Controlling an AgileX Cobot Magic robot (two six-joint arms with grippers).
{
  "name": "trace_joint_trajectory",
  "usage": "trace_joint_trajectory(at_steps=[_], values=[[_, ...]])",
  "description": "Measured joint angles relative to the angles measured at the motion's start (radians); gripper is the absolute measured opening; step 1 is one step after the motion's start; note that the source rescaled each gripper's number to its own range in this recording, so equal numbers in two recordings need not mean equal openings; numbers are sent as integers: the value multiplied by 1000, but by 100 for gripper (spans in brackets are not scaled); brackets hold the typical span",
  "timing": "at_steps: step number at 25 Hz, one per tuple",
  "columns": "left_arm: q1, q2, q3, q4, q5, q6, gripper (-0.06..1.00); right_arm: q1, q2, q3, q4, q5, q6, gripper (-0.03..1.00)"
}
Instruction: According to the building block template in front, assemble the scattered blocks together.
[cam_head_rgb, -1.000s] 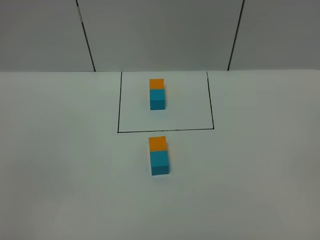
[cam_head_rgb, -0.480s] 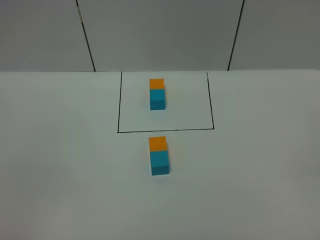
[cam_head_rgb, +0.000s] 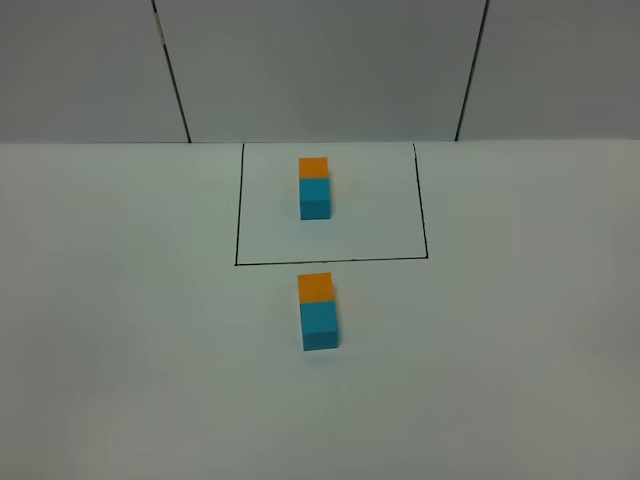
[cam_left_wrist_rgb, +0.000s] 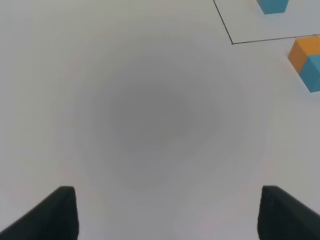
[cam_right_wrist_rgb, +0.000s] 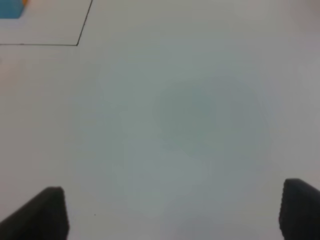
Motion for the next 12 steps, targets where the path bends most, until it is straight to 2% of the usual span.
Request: trace_joint_trajectory(at_steps=[12], values=[[0,0,0,0,0,0,66,0,0,0,0,0,0,73]])
